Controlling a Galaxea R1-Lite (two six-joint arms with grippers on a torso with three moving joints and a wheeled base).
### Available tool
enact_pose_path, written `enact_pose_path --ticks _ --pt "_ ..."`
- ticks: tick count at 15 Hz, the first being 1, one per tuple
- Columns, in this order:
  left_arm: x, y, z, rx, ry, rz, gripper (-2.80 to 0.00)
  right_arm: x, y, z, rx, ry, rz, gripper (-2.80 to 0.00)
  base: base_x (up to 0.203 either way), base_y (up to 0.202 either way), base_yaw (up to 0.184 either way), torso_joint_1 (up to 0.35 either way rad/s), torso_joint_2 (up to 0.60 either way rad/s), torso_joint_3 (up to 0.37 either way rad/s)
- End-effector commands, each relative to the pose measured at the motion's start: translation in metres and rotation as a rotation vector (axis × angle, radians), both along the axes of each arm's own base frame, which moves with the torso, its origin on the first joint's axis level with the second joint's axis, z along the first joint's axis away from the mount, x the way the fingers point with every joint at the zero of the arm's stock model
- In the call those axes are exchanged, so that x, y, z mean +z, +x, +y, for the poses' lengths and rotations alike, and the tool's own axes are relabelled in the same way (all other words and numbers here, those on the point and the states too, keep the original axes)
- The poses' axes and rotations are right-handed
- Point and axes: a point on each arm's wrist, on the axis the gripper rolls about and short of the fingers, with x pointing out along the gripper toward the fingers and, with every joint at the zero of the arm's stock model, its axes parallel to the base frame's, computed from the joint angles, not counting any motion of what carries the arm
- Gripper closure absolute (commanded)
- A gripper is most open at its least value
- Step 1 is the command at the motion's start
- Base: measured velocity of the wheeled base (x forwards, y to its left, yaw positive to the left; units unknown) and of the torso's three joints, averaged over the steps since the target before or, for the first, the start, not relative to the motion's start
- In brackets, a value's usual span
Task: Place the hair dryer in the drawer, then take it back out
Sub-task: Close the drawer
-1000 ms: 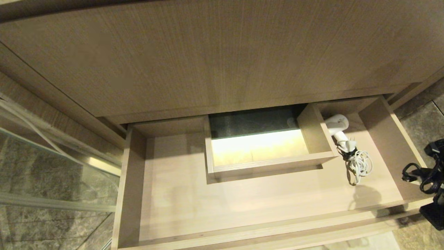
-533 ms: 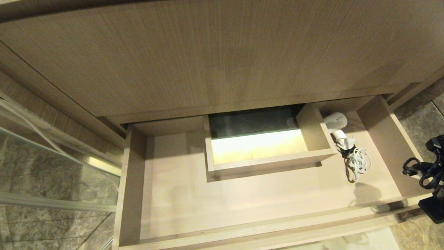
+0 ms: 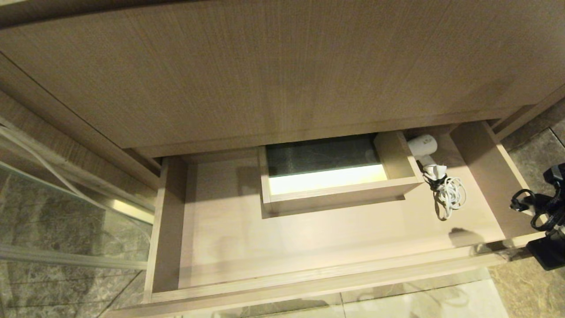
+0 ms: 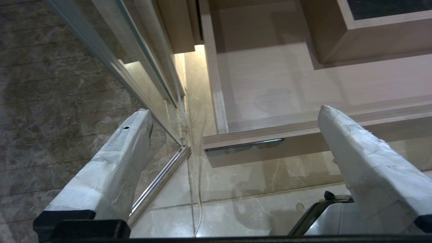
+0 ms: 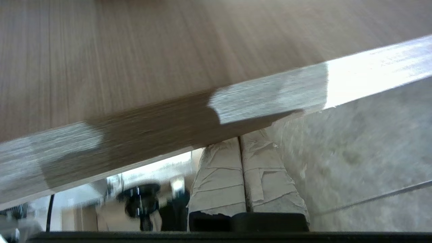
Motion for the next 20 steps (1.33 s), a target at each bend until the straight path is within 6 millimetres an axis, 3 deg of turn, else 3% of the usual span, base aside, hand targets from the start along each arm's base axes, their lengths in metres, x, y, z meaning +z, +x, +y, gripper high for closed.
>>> enact_pose_path --ticks 1,3,8,10,12,14,18,20 --pt "0.0 0.0 0.0 0.0 0.0 0.0 -2.8 0.007 0.006 0.001 0.018 -0.015 -0.059 0.0 0.0 0.0 0.0 0.0 0.0 0.0" --pt "0.0 0.0 0.0 0.0 0.0 -0.001 -2.8 0.018 0.02 0.004 0.061 -0.036 -0.182 0.0 0.0 0.0 0.0 0.0 0.0 0.0" --pt "0.0 0.0 0.0 0.0 0.0 0.0 -2.8 0.031 0.03 0.006 0.092 -0.057 -0.287 0.0 0.0 0.0 0.0 0.0 0.0 0.0" --pt "0.0 0.0 0.0 0.0 0.0 0.0 -2.8 0.048 0.044 0.011 0.132 -0.096 -0.442 0.0 0.0 0.0 0.0 0.0 0.0 0.0" --pt "0.0 0.0 0.0 0.0 0.0 0.0 -2.8 0.052 0.046 0.013 0.144 -0.1 -0.467 0.0 0.0 0.0 0.0 0.0 0.0 0.0" --pt "0.0 0.0 0.0 0.0 0.0 0.0 -2.8 0.068 0.051 0.015 0.166 -0.126 -0.568 0.0 0.0 0.0 0.0 0.0 0.0 0.0" --pt "0.0 0.0 0.0 0.0 0.0 0.0 -2.8 0.07 0.05 0.016 0.165 -0.131 -0.582 0.0 0.0 0.0 0.0 0.0 0.0 0.0" --pt "0.0 0.0 0.0 0.0 0.0 0.0 -2.8 0.062 0.06 0.019 0.182 -0.123 -0.578 0.0 0.0 0.0 0.0 0.0 0.0 0.0"
